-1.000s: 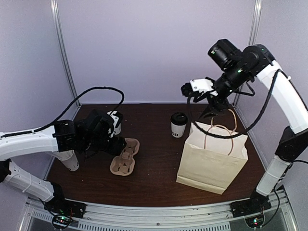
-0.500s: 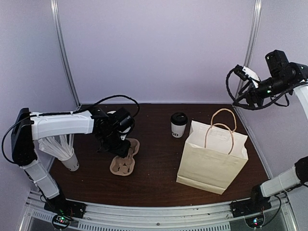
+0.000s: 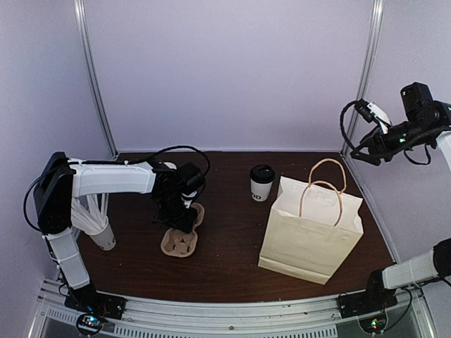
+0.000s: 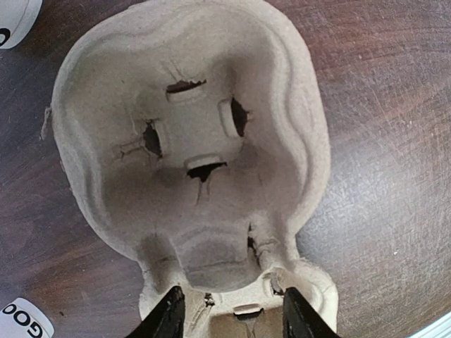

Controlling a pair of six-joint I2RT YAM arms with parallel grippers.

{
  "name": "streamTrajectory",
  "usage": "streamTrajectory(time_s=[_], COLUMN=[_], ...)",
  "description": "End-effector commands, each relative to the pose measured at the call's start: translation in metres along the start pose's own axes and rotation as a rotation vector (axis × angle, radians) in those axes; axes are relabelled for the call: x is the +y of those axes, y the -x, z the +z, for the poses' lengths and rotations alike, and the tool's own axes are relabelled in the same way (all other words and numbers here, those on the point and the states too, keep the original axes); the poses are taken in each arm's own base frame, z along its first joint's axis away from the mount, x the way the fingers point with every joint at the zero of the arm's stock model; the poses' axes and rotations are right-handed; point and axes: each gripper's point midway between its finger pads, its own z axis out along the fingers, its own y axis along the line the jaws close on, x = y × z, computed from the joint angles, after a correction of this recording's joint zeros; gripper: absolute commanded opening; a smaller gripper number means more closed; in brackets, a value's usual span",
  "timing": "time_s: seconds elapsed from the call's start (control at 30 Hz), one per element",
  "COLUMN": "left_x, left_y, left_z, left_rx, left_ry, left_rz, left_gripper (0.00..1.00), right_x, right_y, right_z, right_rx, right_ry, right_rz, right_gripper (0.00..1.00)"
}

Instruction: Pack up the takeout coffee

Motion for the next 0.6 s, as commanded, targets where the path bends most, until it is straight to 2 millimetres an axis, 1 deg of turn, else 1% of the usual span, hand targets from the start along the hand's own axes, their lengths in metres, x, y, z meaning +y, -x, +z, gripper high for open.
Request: streamTrajectory(time_s=[0.0,0.13,0.2,0.3,0.5,0.57], left_x=[0.003,0.004,0.004,0.008,0.007,0.006], left_y=[0.006,0.008,0.008,0.008,0.011,0.011], left_z=[0.000,0.008,0.013,0.017,0.024,0.026], left_rx=[-0.009,-0.016,-0.009,-0.007,-0.012,-0.007], left_ry=[0.003,-0.029,-0.055,-0.049,-0.069,-0.073], left_rz=[-0.032,-0.061,-0.083,-0.093,-0.104,-0.102], left_gripper=[0.49,0.51,0.51,0.50,0.49,0.47], right_x=[0.005,0.007,0.007,0.010,0.013,0.013], right_y=[0.001,0.000,-0.001,-0.003,-0.006,-0.007], right_z=[0.003,0.006,0.008,0.011,0.015,0.016], right_rx=[-0.021,-0.022,-0.021,-0.024,-0.027,-0.025], right_ry=[0.038,0.056,0.062,0.079,0.098,0.100], right_rz=[0.021,0.029,0.034,0.050,0.065,0.067], right_gripper=[0.71,0.71,0.71,0.70,0.70,0.70])
